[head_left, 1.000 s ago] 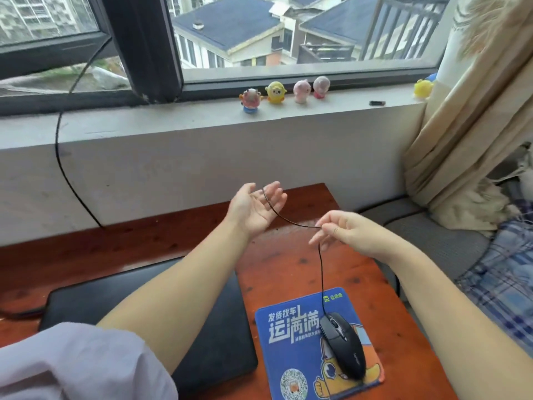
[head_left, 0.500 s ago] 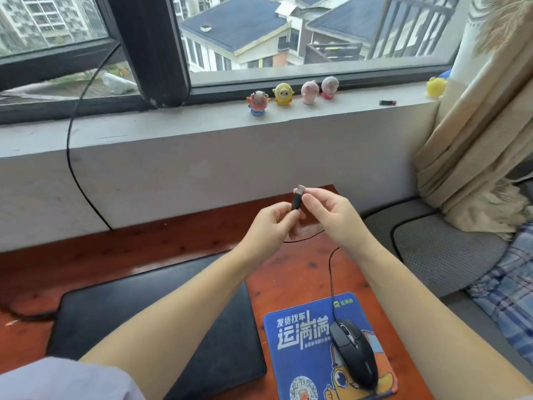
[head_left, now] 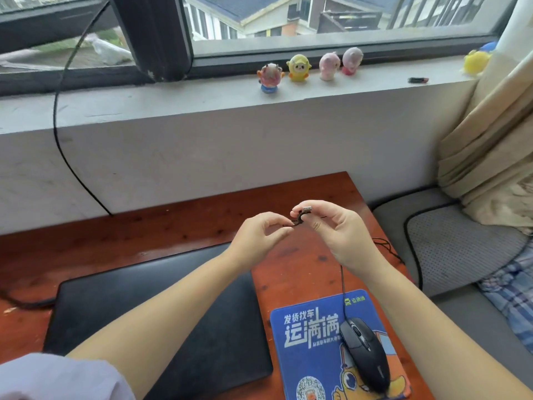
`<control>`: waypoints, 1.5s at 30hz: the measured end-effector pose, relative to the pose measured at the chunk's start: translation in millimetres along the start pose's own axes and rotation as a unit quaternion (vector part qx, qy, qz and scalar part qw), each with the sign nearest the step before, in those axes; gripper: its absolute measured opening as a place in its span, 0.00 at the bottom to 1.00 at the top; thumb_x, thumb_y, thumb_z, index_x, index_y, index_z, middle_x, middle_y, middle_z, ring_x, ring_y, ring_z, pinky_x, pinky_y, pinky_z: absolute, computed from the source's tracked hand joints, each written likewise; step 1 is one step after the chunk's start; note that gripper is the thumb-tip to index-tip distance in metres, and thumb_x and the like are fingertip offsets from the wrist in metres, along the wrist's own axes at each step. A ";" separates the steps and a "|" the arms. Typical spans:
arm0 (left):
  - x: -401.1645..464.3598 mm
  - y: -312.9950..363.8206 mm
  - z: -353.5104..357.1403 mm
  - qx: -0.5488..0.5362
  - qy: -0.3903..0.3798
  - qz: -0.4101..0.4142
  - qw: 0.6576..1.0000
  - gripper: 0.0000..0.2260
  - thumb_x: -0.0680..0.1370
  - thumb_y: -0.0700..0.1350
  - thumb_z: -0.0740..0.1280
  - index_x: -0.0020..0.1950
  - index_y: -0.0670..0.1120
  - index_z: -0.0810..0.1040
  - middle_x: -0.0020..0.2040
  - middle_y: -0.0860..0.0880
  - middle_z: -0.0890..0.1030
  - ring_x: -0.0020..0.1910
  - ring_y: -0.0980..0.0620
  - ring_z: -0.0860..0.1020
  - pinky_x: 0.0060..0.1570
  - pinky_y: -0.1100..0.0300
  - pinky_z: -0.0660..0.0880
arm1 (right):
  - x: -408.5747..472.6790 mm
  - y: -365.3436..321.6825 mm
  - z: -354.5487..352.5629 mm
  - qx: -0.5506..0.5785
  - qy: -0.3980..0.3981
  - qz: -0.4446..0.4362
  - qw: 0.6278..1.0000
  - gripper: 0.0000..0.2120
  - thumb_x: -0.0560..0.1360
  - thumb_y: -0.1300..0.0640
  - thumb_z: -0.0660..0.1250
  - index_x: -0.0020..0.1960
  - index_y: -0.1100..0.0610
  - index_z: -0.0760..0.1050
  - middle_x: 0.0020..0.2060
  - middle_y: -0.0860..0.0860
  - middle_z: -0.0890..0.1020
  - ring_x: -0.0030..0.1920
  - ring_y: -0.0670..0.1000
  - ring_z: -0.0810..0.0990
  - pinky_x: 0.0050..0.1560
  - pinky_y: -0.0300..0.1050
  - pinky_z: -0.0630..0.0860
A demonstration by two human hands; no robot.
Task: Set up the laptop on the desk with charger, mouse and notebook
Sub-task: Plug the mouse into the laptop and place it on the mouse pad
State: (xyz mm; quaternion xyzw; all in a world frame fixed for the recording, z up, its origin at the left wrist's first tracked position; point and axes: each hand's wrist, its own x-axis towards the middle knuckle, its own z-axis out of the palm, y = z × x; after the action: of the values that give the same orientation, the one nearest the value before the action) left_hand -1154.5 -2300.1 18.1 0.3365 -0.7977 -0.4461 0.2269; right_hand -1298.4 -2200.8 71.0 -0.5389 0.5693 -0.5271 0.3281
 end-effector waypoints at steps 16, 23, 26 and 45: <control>25.3 -111.1 -12.0 0.350 -0.152 -0.256 0.888 0.21 0.76 0.61 0.57 0.45 0.44 0.76 0.46 0.46 0.72 0.49 0.43 0.75 0.44 0.54 0.71 | 8.0 103.0 36.9 -0.317 -0.240 0.199 0.895 0.07 0.76 0.51 0.61 0.53 0.47 0.66 0.41 0.49 0.79 0.41 0.55 0.76 0.43 0.47 0.71; 22.9 -97.3 -19.8 0.296 -0.088 -0.248 0.918 0.16 0.70 0.54 0.60 0.27 0.47 0.65 0.26 0.50 0.70 0.30 0.49 0.70 0.27 0.60 0.61 | 11.3 108.6 52.4 -0.263 -0.195 0.100 0.939 0.08 0.75 0.52 0.65 0.53 0.49 0.76 0.49 0.46 0.81 0.49 0.49 0.78 0.51 0.48 0.75; 18.3 -84.5 -34.9 0.277 -0.046 -0.222 0.934 0.14 0.70 0.54 0.59 0.28 0.48 0.66 0.25 0.51 0.69 0.27 0.54 0.68 0.28 0.60 0.61 | 16.2 99.2 55.1 -0.239 -0.194 0.080 0.948 0.10 0.76 0.54 0.63 0.57 0.49 0.76 0.53 0.44 0.81 0.54 0.47 0.78 0.55 0.48 0.74; 4.7 -53.5 -67.8 0.239 0.041 -0.169 0.955 0.14 0.67 0.52 0.58 0.34 0.41 0.71 0.24 0.51 0.65 0.27 0.54 0.65 0.30 0.57 0.63 | 25.9 54.4 68.2 -0.263 -0.154 0.002 0.952 0.08 0.74 0.49 0.65 0.53 0.46 0.78 0.46 0.44 0.83 0.49 0.47 0.76 0.47 0.47 0.74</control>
State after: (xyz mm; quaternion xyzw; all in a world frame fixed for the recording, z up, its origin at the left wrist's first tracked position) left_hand -1094.9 -2361.6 6.0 0.5289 -0.8025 -0.2600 0.0930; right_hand -1254.0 -2249.8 8.5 -0.6794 0.6314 -0.2687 0.2599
